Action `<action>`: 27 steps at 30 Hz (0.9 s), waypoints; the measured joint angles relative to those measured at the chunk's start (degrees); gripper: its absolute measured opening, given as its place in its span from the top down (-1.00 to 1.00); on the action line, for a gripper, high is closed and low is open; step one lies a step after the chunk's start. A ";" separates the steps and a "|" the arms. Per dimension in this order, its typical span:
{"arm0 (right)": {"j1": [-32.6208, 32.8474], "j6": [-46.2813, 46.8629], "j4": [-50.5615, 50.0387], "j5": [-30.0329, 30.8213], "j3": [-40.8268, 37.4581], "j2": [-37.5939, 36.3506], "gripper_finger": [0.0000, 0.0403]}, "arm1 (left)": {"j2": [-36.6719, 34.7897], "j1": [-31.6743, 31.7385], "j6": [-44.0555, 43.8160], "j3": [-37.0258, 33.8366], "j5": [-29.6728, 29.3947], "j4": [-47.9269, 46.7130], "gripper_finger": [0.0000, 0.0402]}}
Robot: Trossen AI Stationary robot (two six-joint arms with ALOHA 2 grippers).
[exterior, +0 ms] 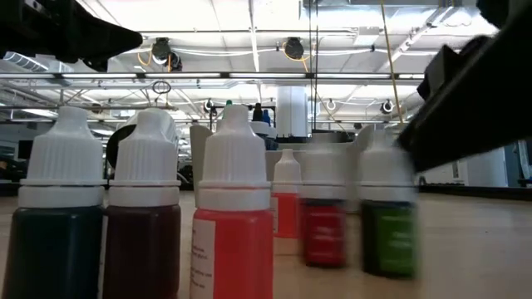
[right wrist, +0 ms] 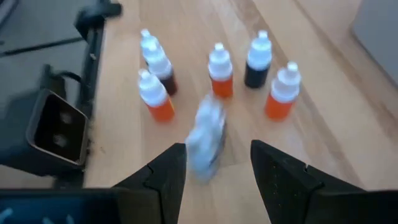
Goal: Pick & Place food coloring
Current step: Put the small green food coloring bottle into the bin
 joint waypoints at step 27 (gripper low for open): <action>-2.09 -2.78 2.84 1.65 0.00 0.05 0.16 | 0.00 0.00 0.17 0.00 -0.95 0.02 0.87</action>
